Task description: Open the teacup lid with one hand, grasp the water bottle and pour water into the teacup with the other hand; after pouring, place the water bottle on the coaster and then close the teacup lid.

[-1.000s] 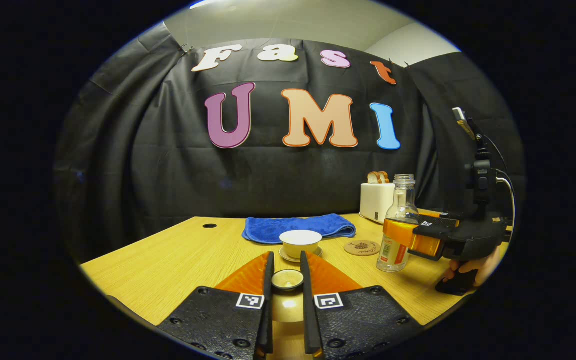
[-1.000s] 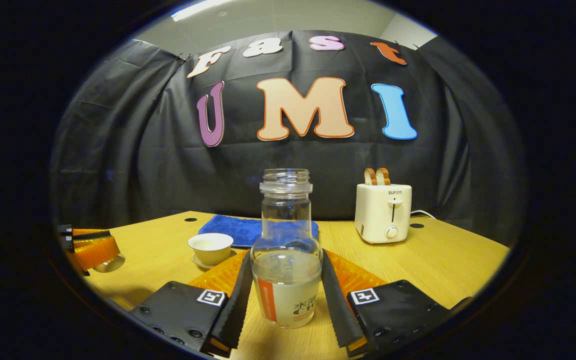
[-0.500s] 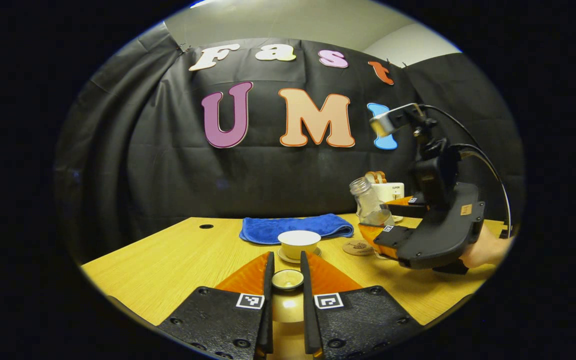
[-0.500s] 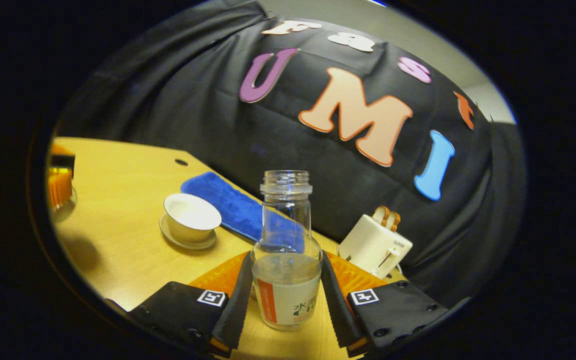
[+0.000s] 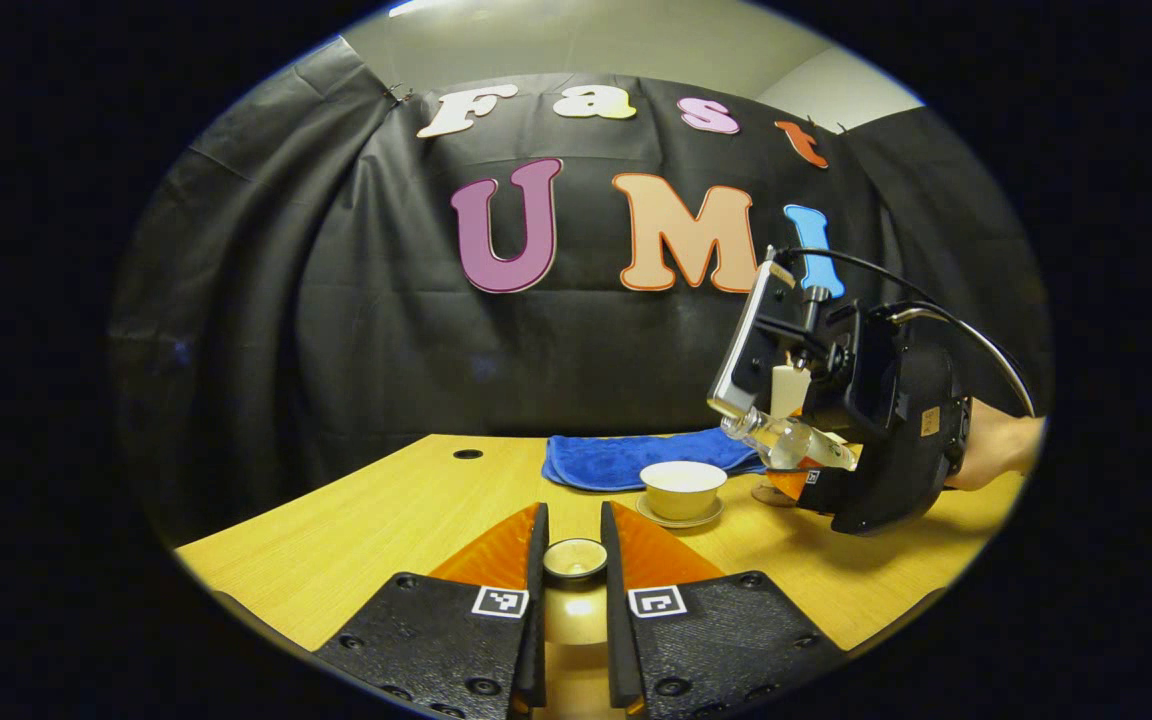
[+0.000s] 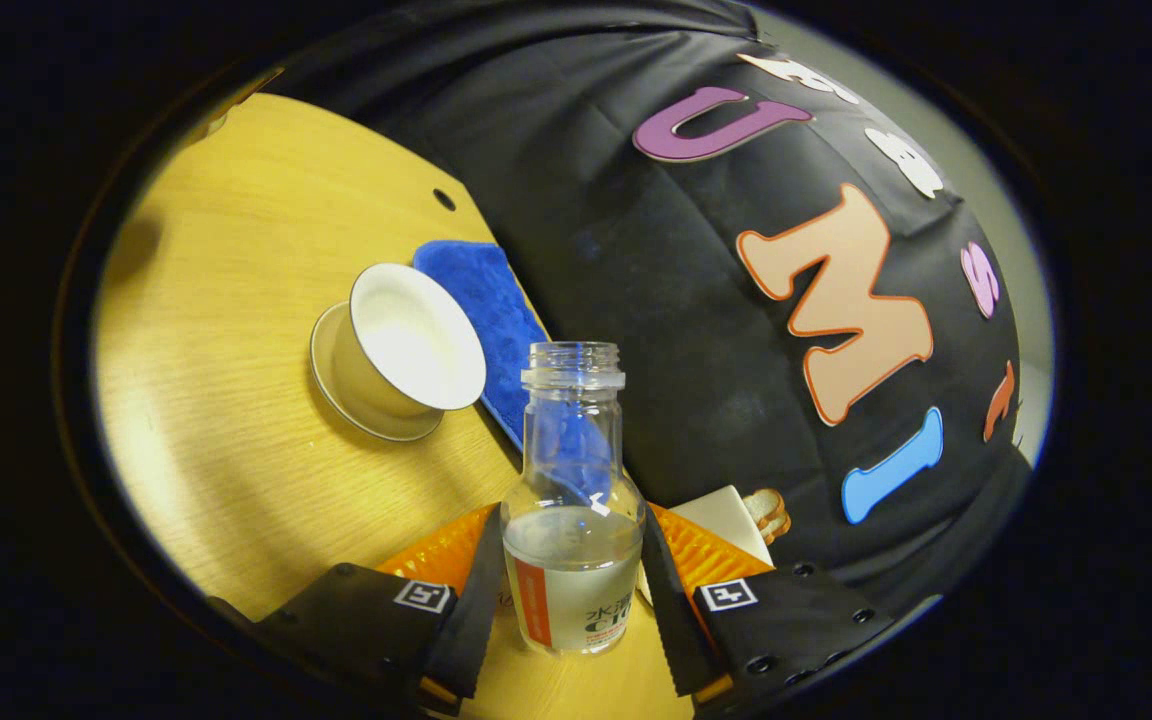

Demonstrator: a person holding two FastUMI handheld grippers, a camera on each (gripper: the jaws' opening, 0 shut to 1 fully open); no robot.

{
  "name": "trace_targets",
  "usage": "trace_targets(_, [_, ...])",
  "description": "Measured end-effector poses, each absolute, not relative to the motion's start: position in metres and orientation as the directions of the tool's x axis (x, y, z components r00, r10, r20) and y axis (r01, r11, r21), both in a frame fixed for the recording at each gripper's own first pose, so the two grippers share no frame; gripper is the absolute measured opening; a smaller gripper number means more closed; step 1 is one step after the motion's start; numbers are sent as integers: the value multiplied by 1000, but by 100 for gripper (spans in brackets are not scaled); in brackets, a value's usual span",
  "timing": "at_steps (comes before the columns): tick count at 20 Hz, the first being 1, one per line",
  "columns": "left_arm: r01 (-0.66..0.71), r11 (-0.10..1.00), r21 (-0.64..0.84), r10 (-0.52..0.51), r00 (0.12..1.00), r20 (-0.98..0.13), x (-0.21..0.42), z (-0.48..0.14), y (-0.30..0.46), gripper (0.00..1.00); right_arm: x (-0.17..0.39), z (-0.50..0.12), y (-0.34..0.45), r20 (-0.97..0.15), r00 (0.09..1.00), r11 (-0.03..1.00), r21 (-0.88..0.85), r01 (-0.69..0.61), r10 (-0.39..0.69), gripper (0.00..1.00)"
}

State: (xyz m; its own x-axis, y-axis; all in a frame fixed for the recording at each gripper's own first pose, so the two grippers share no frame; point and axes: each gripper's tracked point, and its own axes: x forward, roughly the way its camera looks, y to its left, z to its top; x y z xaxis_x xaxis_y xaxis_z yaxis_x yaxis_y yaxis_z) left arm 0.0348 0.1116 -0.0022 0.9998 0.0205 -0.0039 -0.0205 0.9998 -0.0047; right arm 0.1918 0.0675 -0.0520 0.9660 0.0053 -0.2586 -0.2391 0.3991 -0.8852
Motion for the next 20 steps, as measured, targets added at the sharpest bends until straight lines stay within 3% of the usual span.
trace_targets(7, [-26, 1000, -6, 26, 1000, -2, 36, -3, 116, 22, 194, -47, 80, -222, 975, 64, -973, -222, 4, 74])
trace_targets(20, [-28, 1000, -9, 28, 1000, -2, 37, -5, 116, 22, 198, -36, 93, -184, 983, -264, -949, -171, 26, 75])
